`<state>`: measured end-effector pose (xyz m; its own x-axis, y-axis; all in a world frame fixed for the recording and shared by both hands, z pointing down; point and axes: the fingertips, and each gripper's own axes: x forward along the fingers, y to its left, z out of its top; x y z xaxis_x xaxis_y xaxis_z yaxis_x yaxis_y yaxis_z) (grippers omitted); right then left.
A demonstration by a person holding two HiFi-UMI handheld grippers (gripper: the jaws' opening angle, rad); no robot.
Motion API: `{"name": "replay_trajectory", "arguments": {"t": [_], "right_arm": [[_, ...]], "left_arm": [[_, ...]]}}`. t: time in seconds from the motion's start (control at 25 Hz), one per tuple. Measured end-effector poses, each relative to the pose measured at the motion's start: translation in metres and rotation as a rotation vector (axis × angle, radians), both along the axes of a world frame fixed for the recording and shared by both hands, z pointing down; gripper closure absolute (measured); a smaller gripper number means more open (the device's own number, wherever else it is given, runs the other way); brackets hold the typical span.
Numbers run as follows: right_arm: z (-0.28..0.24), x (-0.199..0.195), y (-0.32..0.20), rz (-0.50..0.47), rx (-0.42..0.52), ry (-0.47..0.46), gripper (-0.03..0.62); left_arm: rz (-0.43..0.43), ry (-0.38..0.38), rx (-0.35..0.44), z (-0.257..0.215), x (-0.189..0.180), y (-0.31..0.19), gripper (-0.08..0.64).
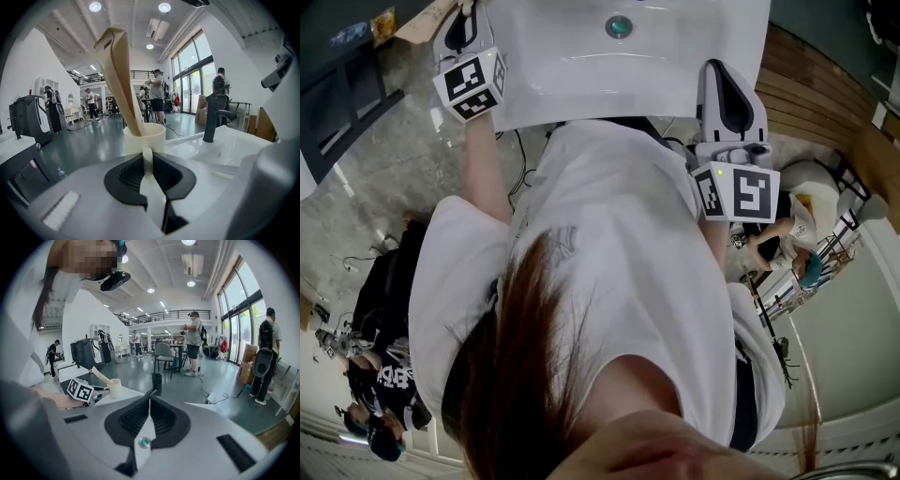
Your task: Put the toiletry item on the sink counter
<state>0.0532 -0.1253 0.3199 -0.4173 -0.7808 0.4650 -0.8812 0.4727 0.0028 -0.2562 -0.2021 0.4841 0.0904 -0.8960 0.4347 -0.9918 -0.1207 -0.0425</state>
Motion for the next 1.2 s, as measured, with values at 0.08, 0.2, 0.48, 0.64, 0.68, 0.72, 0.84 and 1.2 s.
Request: {"name": "replay_trajectory", "arguments": {"t": [0.08, 0.2, 0.48, 0.64, 0.68, 0.72, 0.84, 1.2], "right_arm": [[0.0004, -0.0010, 0.0001, -0.004, 0.000, -0.004, 0.581], [0.0001, -0.0027, 0.0006, -0.011, 0.001, -0.010, 0.581], [0.0008, -0.0042, -0.0016, -0.020, 0.003, -0.021, 0.581], [0.0015, -0.0023, -0.0008, -0.017, 0.004, -0.022, 0.581], [0.0019, -0.0015, -0.0005, -0.016, 0.004, -0.022, 0.581], [0.0025, -0.0008, 0.0000, -0.015, 0.004, -0.022, 0.581], [0.0034, -0.0003, 0.0007, -0.011, 0.004, -0.024, 0.581], [-0.0004, 0.0008, 0.0008, -0.010, 0.006, -0.031, 0.581]], "left_arm": [[0.000, 0.004, -0.003, 0.0004, 0.0005, -0.0003, 0.511], [-0.001, 0.013, -0.011, 0.0002, 0.0012, 0.0006, 0.509], [-0.027, 0.025, -0.027, 0.0014, 0.0046, -0.0033, 0.509], [-0.040, 0.026, -0.026, 0.0026, 0.0071, -0.0047, 0.509], [-0.043, 0.025, -0.025, 0.0031, 0.0076, -0.0050, 0.509], [-0.045, 0.024, -0.025, 0.0037, 0.0079, -0.0051, 0.509], [-0.055, 0.016, -0.030, 0.0047, 0.0079, -0.0058, 0.509], [-0.061, 0.008, -0.039, 0.0016, 0.0099, -0.0056, 0.509]]}}
